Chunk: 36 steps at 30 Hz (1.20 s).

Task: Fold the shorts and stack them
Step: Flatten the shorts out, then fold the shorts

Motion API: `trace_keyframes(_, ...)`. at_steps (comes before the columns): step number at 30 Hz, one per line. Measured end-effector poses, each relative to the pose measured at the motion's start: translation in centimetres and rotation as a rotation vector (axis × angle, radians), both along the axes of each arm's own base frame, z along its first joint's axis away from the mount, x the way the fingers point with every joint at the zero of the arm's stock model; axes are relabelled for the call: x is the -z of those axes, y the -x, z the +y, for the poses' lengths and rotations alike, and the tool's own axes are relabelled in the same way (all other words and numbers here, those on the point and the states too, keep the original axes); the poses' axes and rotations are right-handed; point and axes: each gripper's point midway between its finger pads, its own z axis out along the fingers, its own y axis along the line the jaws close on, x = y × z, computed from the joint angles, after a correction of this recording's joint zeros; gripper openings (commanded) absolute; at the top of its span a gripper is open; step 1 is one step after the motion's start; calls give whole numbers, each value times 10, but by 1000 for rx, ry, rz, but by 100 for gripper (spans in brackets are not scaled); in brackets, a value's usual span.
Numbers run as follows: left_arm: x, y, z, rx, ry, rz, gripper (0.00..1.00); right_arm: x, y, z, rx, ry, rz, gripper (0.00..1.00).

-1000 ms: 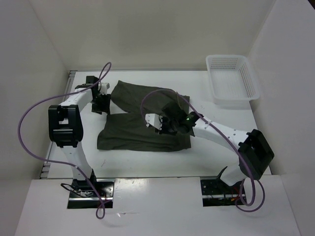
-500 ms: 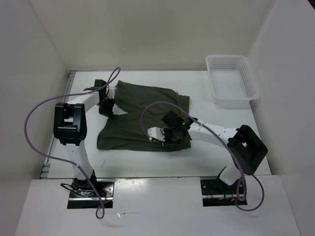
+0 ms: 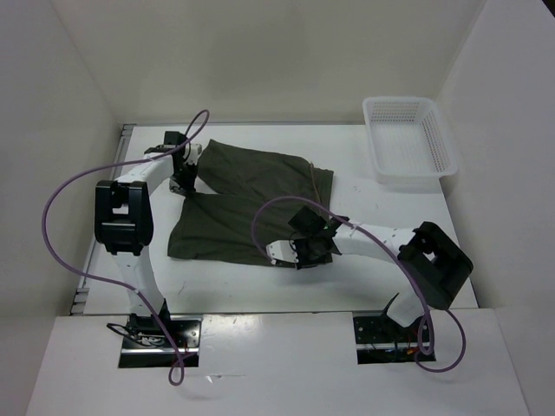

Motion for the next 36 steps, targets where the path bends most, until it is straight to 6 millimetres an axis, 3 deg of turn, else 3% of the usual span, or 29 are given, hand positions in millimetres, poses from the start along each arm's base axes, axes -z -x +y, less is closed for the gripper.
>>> trace_keyframes(8, -12, -5, 12, -28, -21, -11, 2, 0, 3, 1, -161, 59, -68, 0)
trace_keyframes(16, -7, 1, 12, -26, -15, 6, 22, 0, 8, 1, -240, 90, -83, 2)
trace_keyframes(18, -6, 0, 12, -26, -6, 2, 28, -2, 10, 0, -210, 85, -71, 15)
trace_keyframes(19, -4, 1, 12, -28, -1, 2, 34, -4, 10, -1, -185, 74, -68, 35)
trace_keyframes(21, 1, 6, 13, -29, 4, 17, 42, -19, 6, 5, -119, 21, -67, 52)
trace_keyframes(23, 7, 13, 13, -27, 6, 40, 56, -48, -10, 20, -40, -72, -96, 65)
trace_keyframes(25, 9, 18, 12, -28, 8, 56, 60, -91, -39, 38, 55, -210, -167, 70)
trace_keyframes(28, 0, 15, 13, -29, 8, 43, 63, -164, -84, 53, 206, -429, -286, 71)
trace_keyframes(31, -27, -7, 9, -20, 17, -35, 63, -214, -123, 56, 341, -584, -348, 71)
trace_keyframes(33, -54, -35, 6, -10, 19, -123, 63, -229, -149, 56, 427, -649, -353, 66)
trace_keyframes(36, -98, -83, -9, 25, 37, -275, 63, -217, -192, 51, 569, -683, -313, 56)
